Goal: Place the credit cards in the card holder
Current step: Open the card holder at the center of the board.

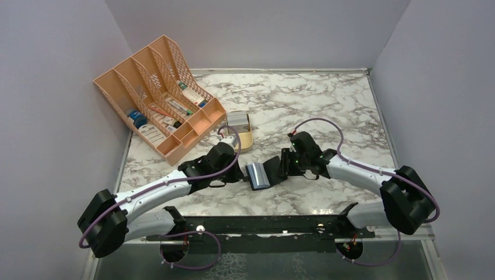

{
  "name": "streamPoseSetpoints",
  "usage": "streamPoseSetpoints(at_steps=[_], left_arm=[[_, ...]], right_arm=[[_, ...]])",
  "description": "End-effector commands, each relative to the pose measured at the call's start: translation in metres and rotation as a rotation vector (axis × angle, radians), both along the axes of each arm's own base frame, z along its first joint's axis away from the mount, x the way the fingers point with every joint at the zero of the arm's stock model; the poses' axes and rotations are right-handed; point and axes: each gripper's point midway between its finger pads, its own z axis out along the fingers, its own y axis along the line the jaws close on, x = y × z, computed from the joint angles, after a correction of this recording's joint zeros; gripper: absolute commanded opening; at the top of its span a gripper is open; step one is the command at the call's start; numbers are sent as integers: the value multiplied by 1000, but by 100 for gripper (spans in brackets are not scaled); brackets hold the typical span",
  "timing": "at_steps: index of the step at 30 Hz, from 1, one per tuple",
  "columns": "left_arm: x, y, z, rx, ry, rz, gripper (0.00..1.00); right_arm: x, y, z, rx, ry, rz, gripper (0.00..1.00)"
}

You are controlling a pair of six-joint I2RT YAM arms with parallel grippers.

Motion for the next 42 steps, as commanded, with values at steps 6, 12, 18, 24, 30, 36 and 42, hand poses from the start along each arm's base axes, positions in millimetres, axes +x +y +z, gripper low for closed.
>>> streamPoseSetpoints(at_steps=[6, 12, 18, 24, 30, 36, 42], left_arm=[[1, 0, 13, -39, -56, -15, 0], [3, -2, 22, -57, -77, -15, 0], [3, -8, 32, -108, -87, -20, 0], [4, -8, 33, -113, -91, -17, 0], [2, -7, 30, -109, -84, -18, 0], [2, -6, 31, -110, -88, -14, 0], [1, -5, 28, -102, -85, -16, 0]], right_arm=[[7, 6, 56, 45, -64, -5, 47], [-7, 47, 89, 204, -94, 94, 54], [-25, 81, 88, 224, -86, 168, 57], [-26, 96, 58, 170, -45, 176, 58], [-22, 102, 37, 139, -27, 185, 61], [-19, 105, 23, 117, -13, 189, 60], [-18, 101, 13, 85, -3, 175, 55]])
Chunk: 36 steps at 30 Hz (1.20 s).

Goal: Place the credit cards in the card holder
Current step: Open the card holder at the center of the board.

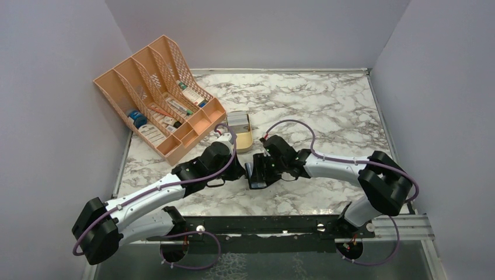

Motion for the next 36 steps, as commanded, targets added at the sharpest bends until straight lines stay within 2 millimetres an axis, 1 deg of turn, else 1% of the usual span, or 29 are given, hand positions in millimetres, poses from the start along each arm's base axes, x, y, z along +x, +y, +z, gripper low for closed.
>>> streamPoseSetpoints(at_steps=[1, 6, 10, 14, 17, 23, 26, 29, 34, 36], left_arm=[[-1, -2, 6, -28, -13, -8, 0], [0, 4, -1, 4, -14, 7, 0], [0, 8, -6, 23, -12, 13, 0], [0, 7, -4, 18, -12, 13, 0], [0, 6, -3, 16, -15, 11, 0], [0, 6, -3, 15, -14, 13, 0], [0, 6, -3, 14, -13, 11, 0], [0, 5, -3, 13, -13, 9, 0], [0, 6, -3, 15, -14, 12, 0], [0, 7, -5, 20, -13, 12, 0]], right_arm=[[12, 9, 9, 20, -52, -12, 55], [13, 4, 18, 14, -70, -23, 58], [15, 1, 26, 19, -97, -34, 57], [15, 4, 23, 17, -87, -23, 53], [14, 7, 20, 18, -78, -13, 53], [13, 8, 16, 19, -70, -4, 59], [13, 7, 10, 5, -60, -6, 59], [13, 6, 6, -5, -55, -9, 55], [15, 2, 5, -18, -68, -29, 45], [17, 0, 7, -28, -74, -39, 45]])
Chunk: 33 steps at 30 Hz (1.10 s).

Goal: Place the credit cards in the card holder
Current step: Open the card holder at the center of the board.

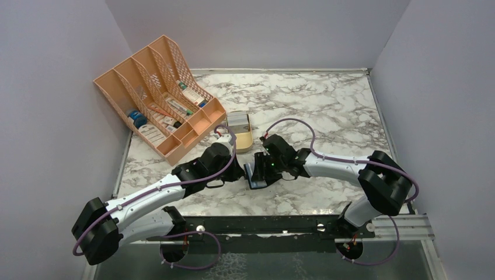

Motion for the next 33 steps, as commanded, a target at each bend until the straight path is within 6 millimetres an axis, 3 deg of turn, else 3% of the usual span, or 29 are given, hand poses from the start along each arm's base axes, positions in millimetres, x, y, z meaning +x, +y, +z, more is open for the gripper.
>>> streamPoseSetpoints(at_steps=[1, 9, 19, 29, 33], left_arm=[[2, 4, 1, 9, -23, 12, 0], [3, 10, -6, 46, -17, 26, 0], [3, 14, -11, 62, -16, 32, 0], [2, 18, -22, 90, -5, 38, 0], [2, 16, -19, 77, -10, 35, 0]], right_arm=[[11, -1, 6, -19, -51, -32, 45], [18, -23, 4, -116, -89, -93, 50], [28, -49, 19, -207, -157, -172, 59], [34, -80, 24, -332, -205, -245, 54], [35, -79, 35, -324, -211, -249, 49]])
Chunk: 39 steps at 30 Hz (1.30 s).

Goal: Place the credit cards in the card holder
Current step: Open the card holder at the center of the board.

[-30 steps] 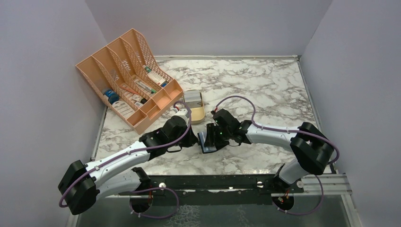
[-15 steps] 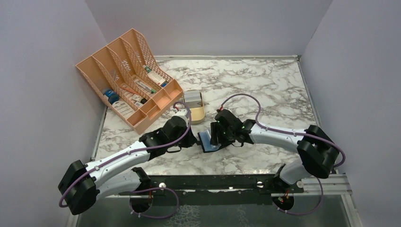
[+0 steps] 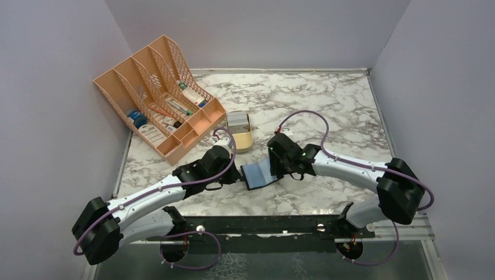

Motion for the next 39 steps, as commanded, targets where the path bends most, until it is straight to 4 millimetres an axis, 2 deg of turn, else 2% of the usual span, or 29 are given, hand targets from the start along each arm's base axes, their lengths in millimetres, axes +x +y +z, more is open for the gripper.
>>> streamPoseSetpoints(at_steps=[1, 6, 13, 16, 21, 24, 26, 28, 33, 37, 38, 39], left_arm=[[4, 0, 2, -3, -27, 5, 0], [3, -7, 9, -49, -28, -8, 0], [3, -15, 17, -90, -32, -24, 0], [3, -15, 19, -95, -34, -24, 0], [4, -16, 22, -104, -39, -23, 0], [5, -17, 23, -109, -40, -20, 0], [5, -18, 22, -109, -37, -21, 0], [5, -18, 21, -106, -36, -20, 0], [5, -12, 15, -77, -28, -3, 0], [8, -4, 12, -44, -31, 41, 15], [10, -2, 14, -41, -36, 52, 21], [12, 1, 15, -34, -44, 69, 32]], right_arm=[[8, -1, 25, 2, -53, -23, 47], [4, 18, 41, 96, -45, 37, 43], [9, 10, 37, 37, -47, 3, 42], [8, 13, 46, 63, -52, 11, 41], [-2, 41, 77, 256, -75, 119, 37], [-9, 60, 87, 369, -81, 187, 36], [-12, 68, 82, 402, -65, 210, 36], [-11, 71, 68, 385, -42, 212, 36], [-2, 68, 32, 275, -2, 181, 49], [2, 62, 11, 207, 8, 163, 55], [2, 60, 5, 194, 14, 160, 56], [2, 58, 0, 180, 18, 158, 56]])
